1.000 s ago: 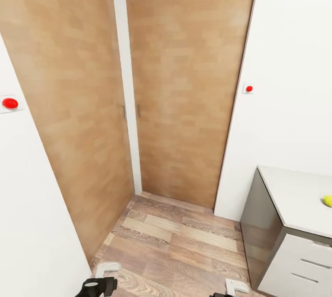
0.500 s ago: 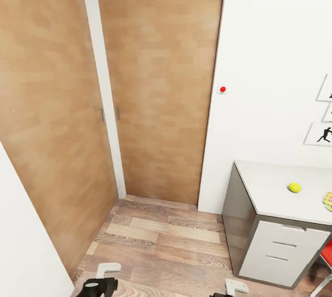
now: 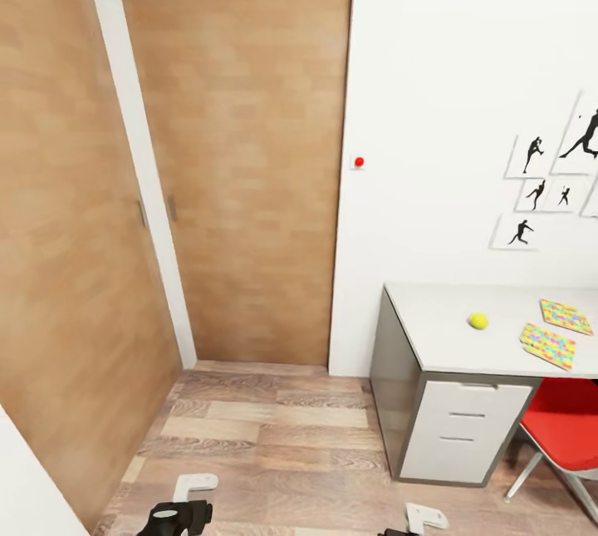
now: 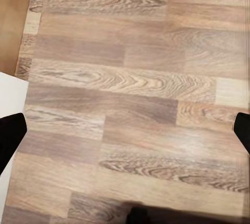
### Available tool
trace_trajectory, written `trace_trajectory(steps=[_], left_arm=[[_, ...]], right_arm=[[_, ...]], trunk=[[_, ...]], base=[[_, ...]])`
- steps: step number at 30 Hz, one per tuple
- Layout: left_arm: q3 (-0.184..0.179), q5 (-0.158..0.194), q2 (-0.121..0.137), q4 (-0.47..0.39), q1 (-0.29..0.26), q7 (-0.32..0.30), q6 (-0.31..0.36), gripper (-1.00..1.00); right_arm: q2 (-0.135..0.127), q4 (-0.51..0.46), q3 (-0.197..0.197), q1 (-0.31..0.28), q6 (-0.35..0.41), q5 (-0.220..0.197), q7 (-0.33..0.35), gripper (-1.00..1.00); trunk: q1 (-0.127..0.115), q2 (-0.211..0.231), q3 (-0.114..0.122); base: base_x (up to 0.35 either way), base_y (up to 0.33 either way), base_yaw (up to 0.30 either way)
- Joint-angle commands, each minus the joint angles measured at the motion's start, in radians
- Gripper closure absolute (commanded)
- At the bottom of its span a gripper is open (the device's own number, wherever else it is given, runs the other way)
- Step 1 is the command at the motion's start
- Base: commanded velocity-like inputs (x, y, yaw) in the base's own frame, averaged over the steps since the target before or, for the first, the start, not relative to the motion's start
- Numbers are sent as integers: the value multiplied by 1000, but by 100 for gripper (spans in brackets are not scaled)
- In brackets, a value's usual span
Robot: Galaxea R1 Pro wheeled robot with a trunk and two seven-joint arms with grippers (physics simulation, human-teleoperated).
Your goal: Put all the toys in the child's room - the three board games (two on the bed and one on the table), the two jigsaw puzzles on the table, and the tennis ball on the table - inside the toy box on the table in the child's room.
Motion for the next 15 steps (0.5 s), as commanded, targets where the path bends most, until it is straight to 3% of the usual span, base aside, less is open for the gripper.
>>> trace_trajectory(steps=[1, 15], left_arm=[[0, 1, 0, -2, 0, 3, 6, -100], [0, 0, -1, -1, 2, 3, 6, -100]], right_arm=[[1, -2, -1, 0, 5, -7, -4, -100], [1, -2, -1, 0, 5, -8, -6, -100]], trunk=[[-4, 6, 3], [-7, 13, 6]], base=[[0, 0, -279], [0, 0, -279]])
